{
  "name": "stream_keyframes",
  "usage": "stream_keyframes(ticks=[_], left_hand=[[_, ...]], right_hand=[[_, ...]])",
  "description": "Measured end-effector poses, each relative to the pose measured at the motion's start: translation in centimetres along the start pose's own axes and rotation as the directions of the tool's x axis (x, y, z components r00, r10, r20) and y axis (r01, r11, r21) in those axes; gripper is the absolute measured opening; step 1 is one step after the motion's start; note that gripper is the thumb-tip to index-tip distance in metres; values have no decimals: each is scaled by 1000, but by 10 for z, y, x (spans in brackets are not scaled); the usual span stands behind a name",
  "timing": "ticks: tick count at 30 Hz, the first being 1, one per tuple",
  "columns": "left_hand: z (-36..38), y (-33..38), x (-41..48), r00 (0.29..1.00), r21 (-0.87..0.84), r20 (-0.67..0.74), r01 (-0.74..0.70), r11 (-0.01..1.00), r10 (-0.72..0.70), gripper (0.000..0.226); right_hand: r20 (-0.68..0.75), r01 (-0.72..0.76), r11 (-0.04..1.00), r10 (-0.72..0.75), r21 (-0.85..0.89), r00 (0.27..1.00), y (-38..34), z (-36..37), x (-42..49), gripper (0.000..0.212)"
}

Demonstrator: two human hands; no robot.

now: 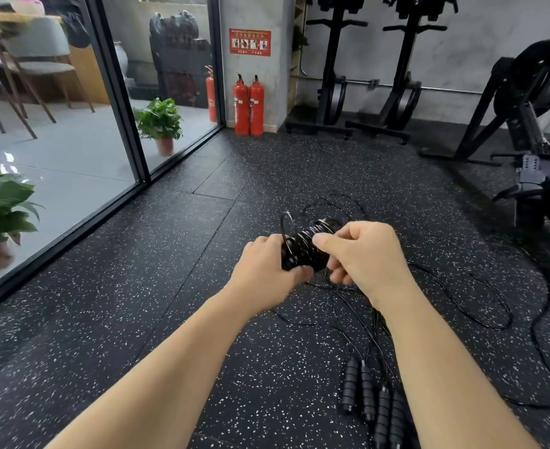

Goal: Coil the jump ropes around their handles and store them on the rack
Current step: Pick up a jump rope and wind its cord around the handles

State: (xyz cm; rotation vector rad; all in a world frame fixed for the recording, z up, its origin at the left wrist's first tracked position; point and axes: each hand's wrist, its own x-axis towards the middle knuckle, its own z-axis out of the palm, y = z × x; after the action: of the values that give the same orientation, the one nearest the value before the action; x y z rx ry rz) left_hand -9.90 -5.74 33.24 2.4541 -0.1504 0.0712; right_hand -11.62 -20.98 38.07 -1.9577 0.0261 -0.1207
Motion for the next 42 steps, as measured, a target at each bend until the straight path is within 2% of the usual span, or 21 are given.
stream_keyframes(ticks=[2, 4, 6, 8, 10, 13, 18, 22, 25, 29, 32, 36, 42], left_hand=[[-3, -3, 2, 993, -21, -103, 52, 998, -54, 40], [-4, -3, 1, 982, -29, -163, 90, 996, -94, 37], [-3, -1, -1, 977, -28, -188, 97, 995, -101, 38], [-1, 4, -4, 972, -4, -214, 97, 995, -96, 40], [2, 10, -8, 965, 60, -247, 104, 993, -86, 42], [8, 12, -12, 951, 176, -308, 79, 981, -21, 40], [9, 11, -13, 905, 99, -423, 3, 995, 40, 37], [7, 11, -12, 908, 57, -407, -88, 995, 103, 45], [2, 13, -13, 923, -30, -368, -135, 990, 115, 61], [0, 15, -18, 975, -233, -204, -141, 962, 94, 90], [1, 15, -19, 986, -346, -144, -127, 930, 81, 94], [2, 20, -22, 975, -395, -190, -183, 901, 115, 86], [7, 21, -21, 945, -359, -260, -285, 889, 198, 101]], right_hand=[[32, -46, 988, 52, -147, 998, 7, 1, -2, 42], [87, -107, 962, 132, -252, 987, 11, 7, -8, 70], [80, -132, 962, 154, -239, 985, 13, 14, -9, 84], [-24, -67, 955, 63, -289, 998, 10, 19, -9, 68], [-93, 73, 926, -115, -369, 989, 4, 25, -9, 46], [-39, 225, 911, -253, -345, 967, -1, 40, -11, 23], [-57, 305, 857, -360, -416, 931, 7, 46, -7, 11], [-92, 346, 817, -432, -461, 897, 7, 47, -8, 14], [-76, 366, 797, -454, -481, 888, 7, 46, -8, 20], [-104, 331, 790, -442, -516, 891, 11, 44, -7, 29], [-141, 303, 808, -424, -506, 895, 14, 44, -8, 23], [-218, 249, 850, -382, -464, 898, 14, 44, -6, 24], [-369, 79, 945, -200, -318, 908, 6, 43, -7, 40]])
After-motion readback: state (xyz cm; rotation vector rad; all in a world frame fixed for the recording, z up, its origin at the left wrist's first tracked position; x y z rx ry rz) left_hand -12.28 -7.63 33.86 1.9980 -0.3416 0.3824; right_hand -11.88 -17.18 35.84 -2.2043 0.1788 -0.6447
